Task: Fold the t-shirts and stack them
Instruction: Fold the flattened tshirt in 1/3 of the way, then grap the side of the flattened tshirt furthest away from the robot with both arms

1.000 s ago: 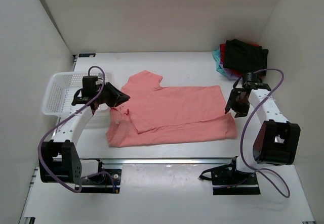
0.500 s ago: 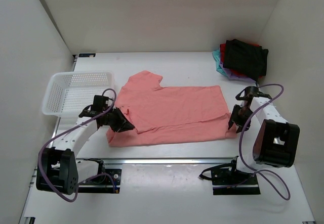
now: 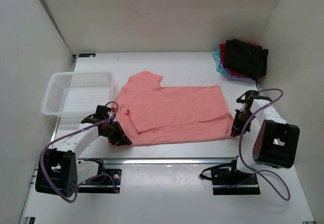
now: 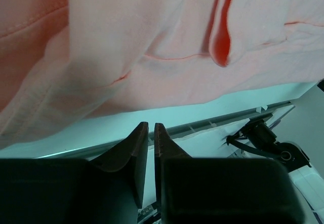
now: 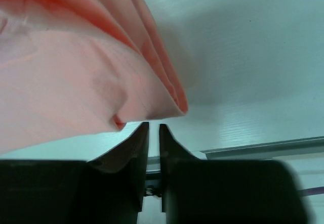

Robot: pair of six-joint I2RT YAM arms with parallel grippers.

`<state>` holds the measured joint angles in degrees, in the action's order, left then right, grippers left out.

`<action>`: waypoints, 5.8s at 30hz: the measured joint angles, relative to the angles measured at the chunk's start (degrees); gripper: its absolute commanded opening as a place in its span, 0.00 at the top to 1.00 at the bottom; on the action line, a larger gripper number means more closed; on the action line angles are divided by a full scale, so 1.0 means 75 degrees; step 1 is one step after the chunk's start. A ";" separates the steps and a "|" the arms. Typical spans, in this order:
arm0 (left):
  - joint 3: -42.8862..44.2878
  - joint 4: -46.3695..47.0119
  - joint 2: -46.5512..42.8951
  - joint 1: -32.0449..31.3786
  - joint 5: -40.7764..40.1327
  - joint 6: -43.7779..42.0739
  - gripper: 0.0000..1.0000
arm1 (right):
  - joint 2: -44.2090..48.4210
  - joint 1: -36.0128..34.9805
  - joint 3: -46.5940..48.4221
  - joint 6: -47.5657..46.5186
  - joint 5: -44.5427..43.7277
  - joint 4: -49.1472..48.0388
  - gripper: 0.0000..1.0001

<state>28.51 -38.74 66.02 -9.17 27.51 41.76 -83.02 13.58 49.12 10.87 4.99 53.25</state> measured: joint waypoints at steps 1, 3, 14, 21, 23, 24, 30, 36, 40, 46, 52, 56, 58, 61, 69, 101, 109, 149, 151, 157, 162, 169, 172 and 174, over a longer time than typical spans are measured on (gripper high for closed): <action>0.0000 -0.0017 0.0000 0.0000 -0.0029 -0.0026 0.76 | 0.0052 0.0009 0.0003 0.0006 -0.0006 0.0038 0.76; 0.0006 -0.0082 0.0000 -0.0003 -0.0128 -0.0067 0.76 | 0.0181 0.0038 0.0035 0.0012 -0.0015 0.0102 0.65; 0.0504 -0.0321 -0.0210 -0.0038 -0.1043 -0.0565 0.79 | -0.0117 0.0146 0.0475 0.0038 -0.0023 -0.0184 0.53; 0.0262 -0.0239 -0.0213 0.0070 -0.1684 -0.0673 0.89 | -0.0854 0.0096 0.0463 -0.0023 0.0093 -0.0358 1.00; 0.0227 -0.0239 -0.0213 0.0114 -0.1880 -0.0714 0.94 | -0.0833 0.0093 0.0466 0.0017 0.0134 -0.0329 1.00; 0.0219 -0.0216 -0.0213 0.0114 -0.1979 -0.0749 0.97 | -0.0810 0.0090 0.0466 0.0041 0.0134 -0.0291 1.00; 0.0090 0.0052 -0.0184 0.0149 -0.2206 -0.0761 1.00 | -0.0338 0.0076 0.0466 0.0146 -0.0009 0.0283 1.00; 0.0044 0.0210 0.0029 0.0149 -0.2369 -0.0647 1.00 | -0.0207 0.0134 0.0466 0.0082 -0.0286 0.0965 1.00; 0.0050 0.0242 0.0108 0.0149 -0.2422 -0.0606 1.00 | -0.0201 0.0143 0.0519 0.0035 -0.0414 0.1370 1.00; 0.0192 0.0227 0.0227 0.0149 -0.2562 -0.0589 1.00 | -0.0204 0.0157 0.0525 0.0012 -0.0769 0.1705 1.00; 0.0784 0.0289 0.0434 -0.0047 -0.2643 -0.0667 1.00 | -0.0332 0.0140 0.1125 0.0169 -0.1262 0.2270 0.55; 0.1291 0.0685 0.0498 -0.0245 -0.2328 -0.0860 1.00 | -0.0399 0.0026 0.2139 0.0195 -0.1617 0.2436 0.52; 0.1457 0.0994 0.0536 -0.0323 -0.2043 -0.0927 1.00 | -0.0481 -0.0047 0.2716 0.0187 -0.1658 0.2355 0.53; 0.1711 0.1370 0.0717 -0.0408 -0.1682 -0.0968 0.94 | -0.0641 -0.0067 0.3182 0.0140 -0.1504 0.1932 0.54; 0.3978 0.3249 0.3217 -0.0009 -0.1195 -0.1011 1.00 | -0.2637 -0.0085 0.3838 0.0064 -0.0784 0.0976 0.57; 1.0005 0.2457 0.9075 -0.0399 -0.2381 -0.2463 1.00 | -0.4156 -0.0073 0.4978 0.0105 0.0254 -0.0038 0.49; 0.9996 0.2457 0.9084 -0.0044 -0.2122 -0.2162 1.00 | -0.4456 0.0006 0.4590 0.0801 0.1585 -0.1431 0.49; 0.8271 0.3124 0.6959 0.0181 -0.1920 -0.1600 0.64 | -0.4395 -0.0192 0.5115 0.0224 0.2757 -0.2413 1.00; 0.8606 0.2987 0.7344 0.0015 -0.2276 -0.1807 0.59 | -0.4266 -0.0216 0.4934 0.0207 0.2719 -0.2428 1.00; 0.9483 0.2442 0.8262 -0.0370 -0.3252 -0.2320 0.54 | -0.4182 -0.0297 0.4835 0.0207 0.2559 -0.2451 1.00; 0.9704 0.2095 0.8550 -0.0522 -0.3920 -0.2582 0.45 | -0.4176 -0.0300 0.4835 0.0207 0.2480 -0.2442 1.00; 1.0386 0.1349 0.8938 -0.0466 -0.4287 -0.2588 0.48 | -0.4164 -0.0254 0.4835 0.0230 0.2483 -0.2451 1.00; 1.0625 0.1195 0.9119 -0.0446 -0.4255 -0.2600 0.47 | -0.4164 -0.0254 0.4835 0.0256 0.2486 -0.2468 1.00; 1.0637 0.1154 0.9130 -0.0446 -0.4208 -0.2600 0.46 | -0.4164 -0.0254 0.4835 0.0291 0.2489 -0.2489 1.00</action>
<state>108.29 -30.09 134.50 -12.51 -4.05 22.26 -114.26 11.68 85.38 13.06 23.66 34.59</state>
